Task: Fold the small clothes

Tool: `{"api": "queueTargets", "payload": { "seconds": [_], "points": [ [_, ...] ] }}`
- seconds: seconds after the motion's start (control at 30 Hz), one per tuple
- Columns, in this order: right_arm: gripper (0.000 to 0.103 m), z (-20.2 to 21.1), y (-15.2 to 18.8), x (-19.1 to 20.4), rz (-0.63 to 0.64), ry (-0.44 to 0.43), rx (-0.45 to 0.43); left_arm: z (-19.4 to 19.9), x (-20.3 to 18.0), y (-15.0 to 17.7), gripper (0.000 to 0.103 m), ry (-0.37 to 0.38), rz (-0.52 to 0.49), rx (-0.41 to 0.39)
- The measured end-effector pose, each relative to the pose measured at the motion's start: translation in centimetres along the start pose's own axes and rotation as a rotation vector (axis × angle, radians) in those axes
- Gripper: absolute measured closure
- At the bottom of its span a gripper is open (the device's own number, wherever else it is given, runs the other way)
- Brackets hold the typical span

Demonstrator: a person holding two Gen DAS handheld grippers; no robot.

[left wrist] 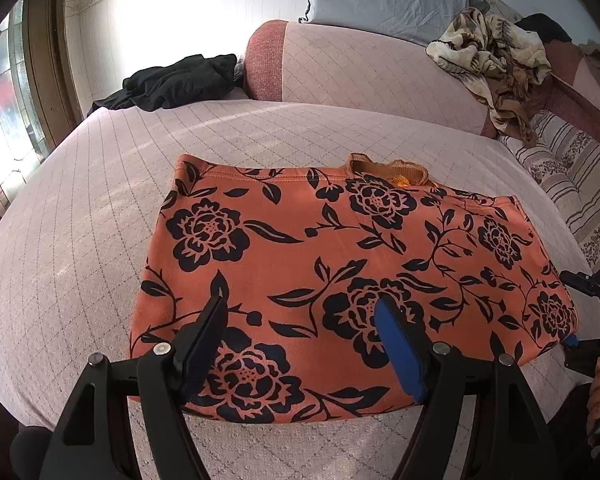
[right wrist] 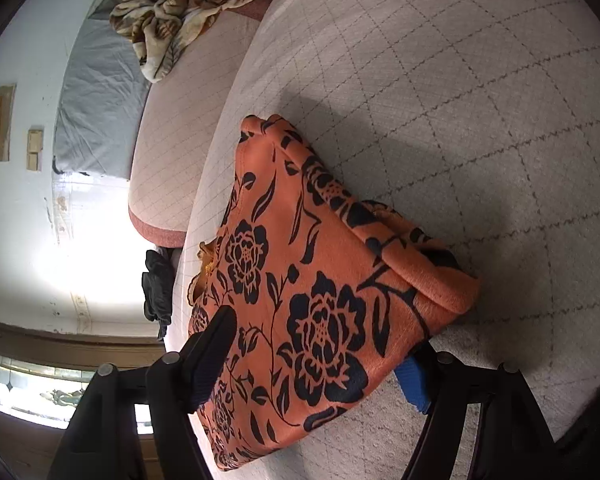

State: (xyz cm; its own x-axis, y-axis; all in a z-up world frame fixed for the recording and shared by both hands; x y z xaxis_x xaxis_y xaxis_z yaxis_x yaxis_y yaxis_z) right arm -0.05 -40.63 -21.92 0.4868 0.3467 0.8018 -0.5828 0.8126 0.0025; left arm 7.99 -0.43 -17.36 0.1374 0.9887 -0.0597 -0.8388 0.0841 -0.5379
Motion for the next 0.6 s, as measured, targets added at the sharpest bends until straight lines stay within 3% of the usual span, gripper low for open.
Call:
{"api": "queueTargets", "payload": {
  "seconds": [0.6],
  "points": [
    [0.027, 0.8, -0.1, -0.2, 0.010, 0.025, -0.044, -2.5, -1.6, -1.2, 0.027, 0.031, -0.008, 0.031]
  ]
}}
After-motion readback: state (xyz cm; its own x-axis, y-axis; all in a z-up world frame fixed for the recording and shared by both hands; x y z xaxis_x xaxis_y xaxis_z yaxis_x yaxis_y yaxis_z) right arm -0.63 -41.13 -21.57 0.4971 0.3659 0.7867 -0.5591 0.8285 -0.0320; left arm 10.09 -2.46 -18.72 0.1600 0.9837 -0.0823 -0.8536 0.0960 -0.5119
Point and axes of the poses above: each gripper's, at about its wrist camera, not at the fingertips, and z roughly against the way its jaws point, x to its left, y to its underside, the point moved 9 cm from there along -z, roughly the way its jaws point, and after that the axes turned 7 degrees about x, right-handed, at the moved point
